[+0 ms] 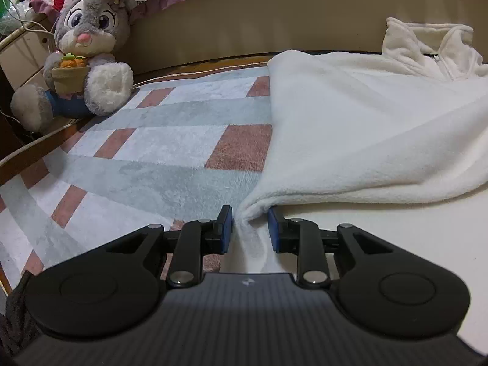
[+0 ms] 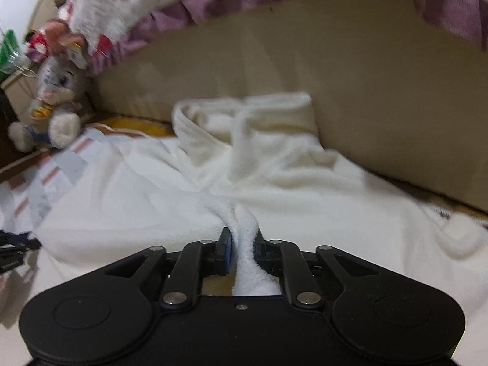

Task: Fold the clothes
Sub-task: 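Fold the sleeve across the jacket front with the right gripper and release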

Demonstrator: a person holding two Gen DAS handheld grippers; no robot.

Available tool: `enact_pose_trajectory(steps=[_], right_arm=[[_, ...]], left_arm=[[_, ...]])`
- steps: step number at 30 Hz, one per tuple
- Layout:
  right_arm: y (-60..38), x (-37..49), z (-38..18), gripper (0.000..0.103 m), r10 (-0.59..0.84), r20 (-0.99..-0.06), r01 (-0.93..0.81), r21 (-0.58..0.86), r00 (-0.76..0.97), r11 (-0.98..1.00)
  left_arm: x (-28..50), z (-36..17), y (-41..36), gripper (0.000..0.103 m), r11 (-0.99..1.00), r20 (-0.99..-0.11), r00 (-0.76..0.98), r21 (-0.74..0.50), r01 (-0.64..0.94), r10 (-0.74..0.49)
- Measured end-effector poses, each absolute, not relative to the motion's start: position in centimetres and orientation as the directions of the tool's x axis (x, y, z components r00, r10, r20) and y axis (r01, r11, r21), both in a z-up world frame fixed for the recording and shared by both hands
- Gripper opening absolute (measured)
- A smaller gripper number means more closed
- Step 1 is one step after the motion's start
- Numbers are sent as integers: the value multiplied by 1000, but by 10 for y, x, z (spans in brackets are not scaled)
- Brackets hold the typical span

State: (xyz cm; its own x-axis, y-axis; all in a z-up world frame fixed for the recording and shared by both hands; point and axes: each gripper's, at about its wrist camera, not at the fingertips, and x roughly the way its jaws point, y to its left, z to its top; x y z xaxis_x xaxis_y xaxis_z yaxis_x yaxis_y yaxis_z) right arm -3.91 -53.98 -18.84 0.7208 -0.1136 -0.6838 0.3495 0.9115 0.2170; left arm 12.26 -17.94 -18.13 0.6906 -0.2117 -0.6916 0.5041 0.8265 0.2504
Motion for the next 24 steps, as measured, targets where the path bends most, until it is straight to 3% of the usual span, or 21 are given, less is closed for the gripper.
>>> enact_pose_trajectory(steps=[2,4,9,16,17,18,19,21,22,24], right_arm=[[-543,-41,-192,48,-109,-710,375,229,695,898],[-546,-48,-194,56,-66,-724,389,289,686,874],[-553,-66,-199,63,47,-745,426,430,665,796],[-563,-90,-206,68,207,-739,478,596,642,645],[-565,-93,-207,72,230,-734,485,617,639,620],[-561,-93,-203,73,206,-746,479,586,633,653],[-555,-92,-197,70,172,-760,468,544,627,696],[-545,-91,-187,27,102,-780,445,453,617,773],[-540,-90,-181,16,66,-787,432,404,613,806],[-530,-88,-170,16,-7,-795,404,301,607,864]], left_arm=[[123,-180,-179,27,836,-702,683,240,494,-202],[120,-176,-179,28,842,-714,675,237,484,-187],[98,-162,-180,34,830,-716,656,200,520,-239],[79,-134,-204,41,791,-629,652,95,605,-424],[79,-134,-212,41,775,-633,629,73,628,-451],[78,-134,-220,42,758,-637,605,50,650,-477],[78,-135,-228,44,739,-645,576,27,673,-501],[78,-141,-248,44,702,-674,521,5,712,-524],[76,-146,-259,44,682,-689,505,22,731,-520],[75,-158,-275,44,664,-733,487,63,745,-476]])
